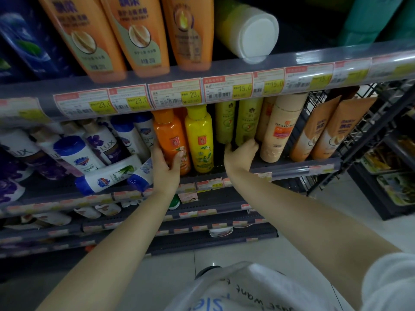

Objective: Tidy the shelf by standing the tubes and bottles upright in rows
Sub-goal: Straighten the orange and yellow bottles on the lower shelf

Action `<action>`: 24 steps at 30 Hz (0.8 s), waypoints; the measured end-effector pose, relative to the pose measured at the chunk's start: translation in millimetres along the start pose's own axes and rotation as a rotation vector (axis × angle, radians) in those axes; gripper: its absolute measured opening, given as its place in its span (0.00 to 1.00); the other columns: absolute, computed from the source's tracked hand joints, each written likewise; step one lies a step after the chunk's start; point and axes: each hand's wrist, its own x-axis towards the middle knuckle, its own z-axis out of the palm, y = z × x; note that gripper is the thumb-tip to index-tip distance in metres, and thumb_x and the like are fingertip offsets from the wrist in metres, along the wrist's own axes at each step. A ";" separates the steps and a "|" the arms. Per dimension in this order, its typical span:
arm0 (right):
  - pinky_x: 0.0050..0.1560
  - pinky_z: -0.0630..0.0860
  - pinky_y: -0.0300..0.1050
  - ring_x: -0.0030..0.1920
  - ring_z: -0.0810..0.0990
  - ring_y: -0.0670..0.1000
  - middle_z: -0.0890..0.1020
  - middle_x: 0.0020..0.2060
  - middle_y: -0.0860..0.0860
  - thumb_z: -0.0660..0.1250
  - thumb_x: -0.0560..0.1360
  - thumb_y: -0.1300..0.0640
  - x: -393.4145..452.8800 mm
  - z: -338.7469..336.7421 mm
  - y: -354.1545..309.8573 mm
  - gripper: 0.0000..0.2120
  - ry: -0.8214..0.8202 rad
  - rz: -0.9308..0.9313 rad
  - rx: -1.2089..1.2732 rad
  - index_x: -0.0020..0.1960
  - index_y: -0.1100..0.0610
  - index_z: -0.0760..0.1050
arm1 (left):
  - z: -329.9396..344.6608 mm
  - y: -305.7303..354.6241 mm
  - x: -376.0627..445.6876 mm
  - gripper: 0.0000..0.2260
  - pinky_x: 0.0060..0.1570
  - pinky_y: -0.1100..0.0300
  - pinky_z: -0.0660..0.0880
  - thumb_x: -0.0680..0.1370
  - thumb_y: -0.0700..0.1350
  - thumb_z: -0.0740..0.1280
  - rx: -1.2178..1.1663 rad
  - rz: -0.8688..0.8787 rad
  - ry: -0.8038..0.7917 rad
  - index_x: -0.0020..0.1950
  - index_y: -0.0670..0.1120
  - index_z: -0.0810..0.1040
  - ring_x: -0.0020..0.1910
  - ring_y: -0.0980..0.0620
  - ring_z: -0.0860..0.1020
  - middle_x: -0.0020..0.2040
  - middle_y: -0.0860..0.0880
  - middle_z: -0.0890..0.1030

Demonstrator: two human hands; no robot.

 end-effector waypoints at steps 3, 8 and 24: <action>0.60 0.69 0.43 0.60 0.73 0.57 0.72 0.60 0.61 0.69 0.73 0.60 -2.2 7.4 -6.6 0.20 -0.079 -0.033 0.047 0.61 0.65 0.67 | -0.4 -0.7 0.5 0.26 0.66 0.48 0.69 0.77 0.50 0.65 -0.006 0.005 -0.007 0.72 0.50 0.58 0.65 0.51 0.69 0.65 0.52 0.68; 0.64 0.71 0.52 0.62 0.73 0.58 0.75 0.60 0.58 0.70 0.72 0.56 -0.3 23.5 -12.6 0.25 -0.115 -0.036 0.109 0.65 0.61 0.68 | -0.3 -2.5 1.8 0.28 0.67 0.47 0.68 0.76 0.52 0.65 -0.003 -0.009 -0.009 0.72 0.51 0.58 0.66 0.53 0.68 0.66 0.53 0.68; 0.62 0.71 0.45 0.63 0.74 0.57 0.76 0.62 0.56 0.66 0.75 0.57 2.1 29.5 -7.5 0.23 -0.124 -0.083 0.099 0.69 0.57 0.68 | -0.2 -2.6 2.3 0.27 0.64 0.52 0.69 0.76 0.50 0.65 -0.009 -0.016 -0.007 0.72 0.55 0.57 0.65 0.55 0.70 0.67 0.52 0.69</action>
